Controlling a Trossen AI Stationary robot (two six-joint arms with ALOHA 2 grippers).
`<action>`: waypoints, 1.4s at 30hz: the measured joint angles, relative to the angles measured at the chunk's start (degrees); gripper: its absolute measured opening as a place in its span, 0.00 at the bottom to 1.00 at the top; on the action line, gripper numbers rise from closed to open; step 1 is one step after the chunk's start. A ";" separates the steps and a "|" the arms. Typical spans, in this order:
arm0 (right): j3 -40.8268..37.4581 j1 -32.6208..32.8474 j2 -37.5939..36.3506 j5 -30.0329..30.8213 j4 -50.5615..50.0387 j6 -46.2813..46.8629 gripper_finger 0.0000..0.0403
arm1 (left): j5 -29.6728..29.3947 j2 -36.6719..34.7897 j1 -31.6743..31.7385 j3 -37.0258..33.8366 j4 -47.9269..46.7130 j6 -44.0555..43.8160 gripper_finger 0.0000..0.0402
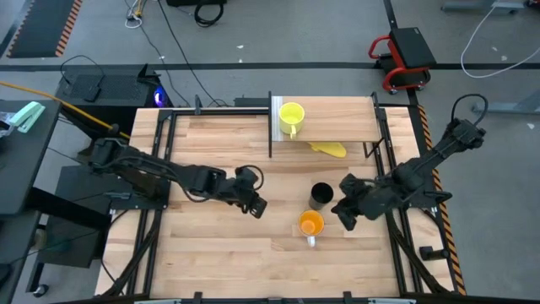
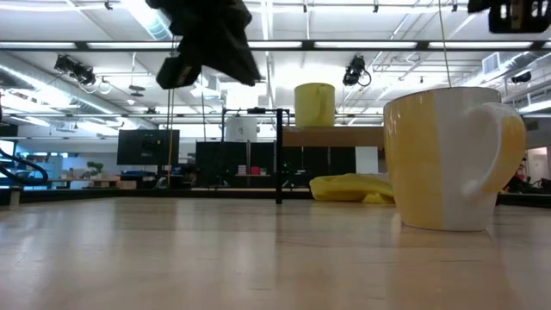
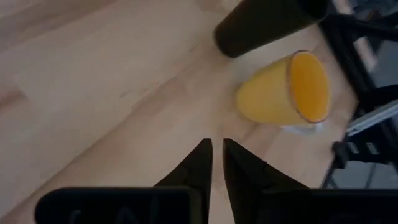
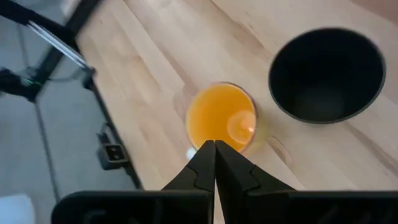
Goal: Stack small to large cups/mugs on shelf
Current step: Put the orange mug on the shelf
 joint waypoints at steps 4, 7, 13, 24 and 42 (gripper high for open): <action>0.00 -3.20 3.08 -4.50 0.42 -2.77 0.06 | -0.01 2.46 -0.92 -1.32 4.25 -0.05 0.13; 0.00 -4.97 5.07 -7.26 0.75 -4.17 0.11 | -0.07 4.60 -1.84 -1.42 6.36 -0.22 0.12; 0.00 -5.55 10.36 -9.87 2.35 -4.93 0.24 | -0.21 8.29 -3.20 -1.40 8.09 -0.78 0.10; -0.02 -5.57 17.60 -8.28 0.02 -3.37 0.33 | -0.21 9.58 -3.19 -1.37 8.31 -2.89 0.11; -0.02 -7.47 21.34 -5.74 0.72 -2.82 0.32 | -1.12 9.58 -3.19 -1.37 8.29 -2.86 0.10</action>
